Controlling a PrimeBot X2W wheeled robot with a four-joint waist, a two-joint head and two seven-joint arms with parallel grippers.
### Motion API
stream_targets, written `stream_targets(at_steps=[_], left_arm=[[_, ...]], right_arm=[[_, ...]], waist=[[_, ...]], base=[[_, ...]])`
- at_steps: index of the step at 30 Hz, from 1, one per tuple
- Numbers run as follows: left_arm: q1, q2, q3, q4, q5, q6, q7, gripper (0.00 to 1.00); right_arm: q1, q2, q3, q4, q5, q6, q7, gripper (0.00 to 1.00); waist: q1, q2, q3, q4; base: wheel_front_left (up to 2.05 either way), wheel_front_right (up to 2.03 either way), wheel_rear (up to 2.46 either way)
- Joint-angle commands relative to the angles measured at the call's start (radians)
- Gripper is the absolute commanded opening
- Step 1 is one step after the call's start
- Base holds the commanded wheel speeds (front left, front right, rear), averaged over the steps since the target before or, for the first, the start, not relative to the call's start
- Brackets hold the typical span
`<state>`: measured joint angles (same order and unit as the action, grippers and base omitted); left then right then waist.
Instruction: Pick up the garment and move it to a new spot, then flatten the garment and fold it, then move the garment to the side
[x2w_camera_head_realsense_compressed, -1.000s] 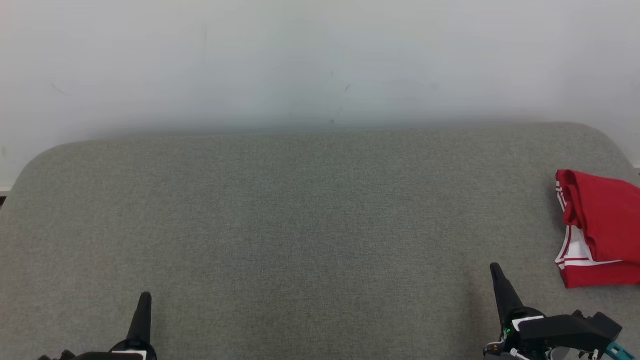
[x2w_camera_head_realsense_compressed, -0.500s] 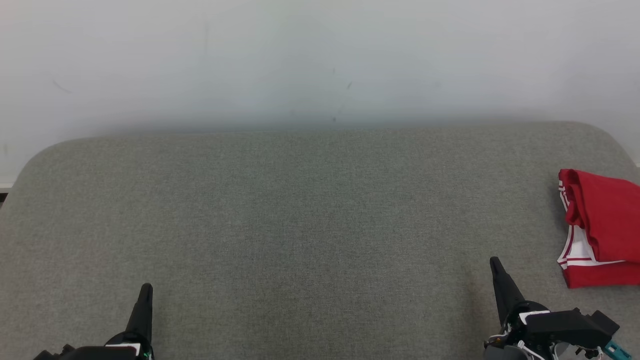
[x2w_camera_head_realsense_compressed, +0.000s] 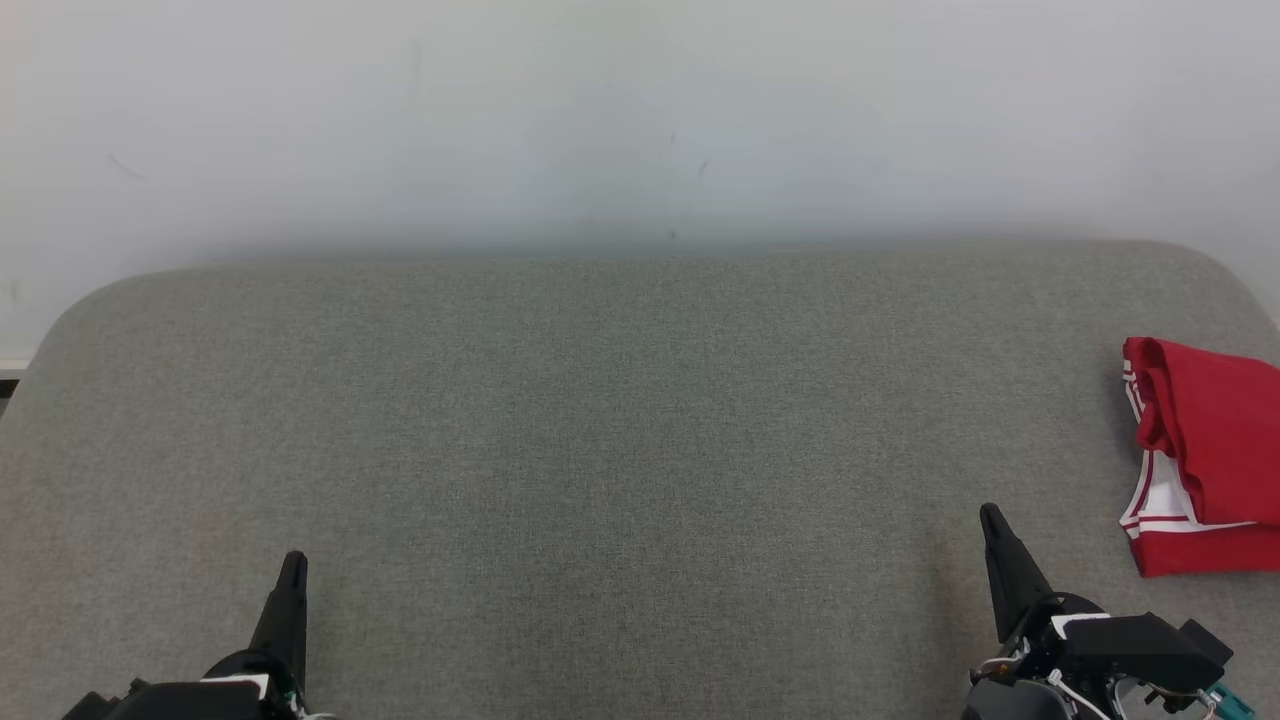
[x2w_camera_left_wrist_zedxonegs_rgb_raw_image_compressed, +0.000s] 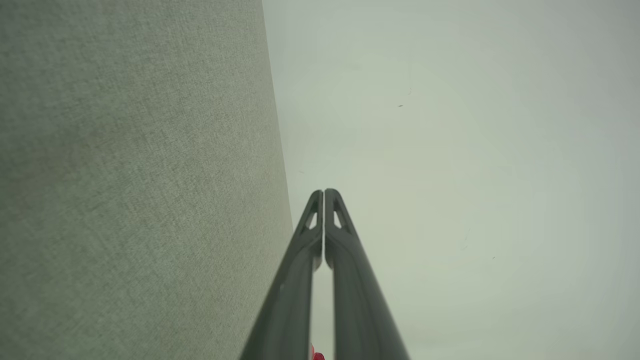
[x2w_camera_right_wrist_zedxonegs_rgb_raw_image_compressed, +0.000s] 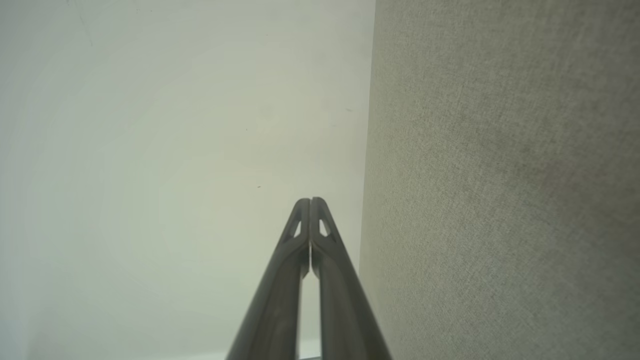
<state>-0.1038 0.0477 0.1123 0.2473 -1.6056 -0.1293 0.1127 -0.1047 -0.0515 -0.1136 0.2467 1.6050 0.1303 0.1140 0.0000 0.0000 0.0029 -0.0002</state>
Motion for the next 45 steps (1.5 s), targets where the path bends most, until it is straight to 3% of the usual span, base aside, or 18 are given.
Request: stream_targets(at_steps=[1,45], left_arm=[[-0.012,0.005,0.004,-0.003,-0.01,-0.004,0.004,0.0],[-0.011,0.005,0.003,-0.003,-0.01,-0.004,0.003,0.0]], right_arm=[[-0.008,0.002,-0.001,-0.003,0.009,0.001,0.003,0.0],[-0.007,0.002,-0.001,-0.003,0.009,0.001,0.002,0.0]], waist=[[0.0,0.0,0.0,0.0],[0.0,0.0,0.0,0.0]], base=[[0.0,0.0,0.0],[0.0,0.0,0.0]])
